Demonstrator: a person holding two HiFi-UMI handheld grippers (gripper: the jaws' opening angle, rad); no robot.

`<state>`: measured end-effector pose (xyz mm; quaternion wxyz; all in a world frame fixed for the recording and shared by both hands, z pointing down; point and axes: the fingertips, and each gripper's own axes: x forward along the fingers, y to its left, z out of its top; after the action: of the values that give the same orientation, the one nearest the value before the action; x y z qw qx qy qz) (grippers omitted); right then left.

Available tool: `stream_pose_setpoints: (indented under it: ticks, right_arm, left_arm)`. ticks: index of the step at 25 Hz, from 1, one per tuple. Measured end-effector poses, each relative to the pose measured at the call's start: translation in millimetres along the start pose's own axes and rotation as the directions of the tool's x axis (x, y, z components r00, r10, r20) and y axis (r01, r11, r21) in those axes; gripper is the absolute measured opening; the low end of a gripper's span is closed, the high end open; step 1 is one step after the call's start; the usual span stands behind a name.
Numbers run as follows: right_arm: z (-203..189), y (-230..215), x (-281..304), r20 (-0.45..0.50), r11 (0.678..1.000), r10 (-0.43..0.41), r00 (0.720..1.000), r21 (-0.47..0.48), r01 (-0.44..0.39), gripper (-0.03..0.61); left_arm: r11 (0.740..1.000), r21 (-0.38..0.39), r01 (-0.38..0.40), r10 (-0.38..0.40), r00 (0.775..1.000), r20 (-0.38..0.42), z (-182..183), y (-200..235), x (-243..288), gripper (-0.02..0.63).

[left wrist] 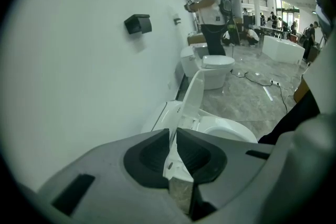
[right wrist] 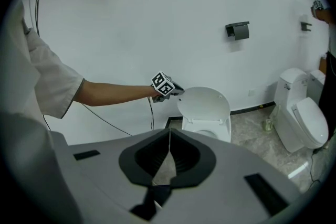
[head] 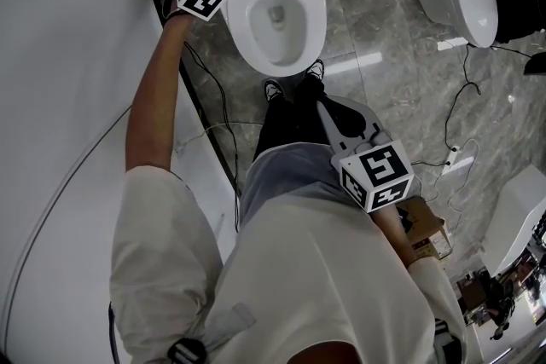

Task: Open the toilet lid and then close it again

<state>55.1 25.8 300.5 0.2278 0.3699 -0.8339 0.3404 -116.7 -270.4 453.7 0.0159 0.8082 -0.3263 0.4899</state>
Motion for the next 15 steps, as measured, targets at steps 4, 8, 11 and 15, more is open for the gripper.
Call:
stream_pose_setpoints:
  ticks: [4,8,11,15]
  right_arm:
    - [-1.7,4.4,3.1,0.0,1.0,0.005,1.0,0.003,-0.005,0.011]
    - [-2.9,7.7,3.5,0.002,1.0,0.006,1.0,0.003,-0.006,0.011]
    - [-2.4,9.2,3.1,0.004,1.0,0.007,1.0,0.002,-0.007,0.011]
    - [-6.3,14.0,4.5,0.0,1.0,0.01,1.0,0.002,-0.01,0.011]
  left_arm:
    - [1.0,0.005,0.017,-0.017,1.0,0.004,-3.1,-8.5,-1.7,0.038]
    - [0.999,0.015,0.049,-0.049,0.999,0.006,-7.6,-21.2,-3.9,0.038]
    - [0.997,0.026,0.068,-0.068,0.998,0.004,-8.6,-29.5,-5.4,0.038]
    - [0.995,0.009,0.104,-0.104,0.994,0.018,-13.2,-40.9,-7.8,0.038]
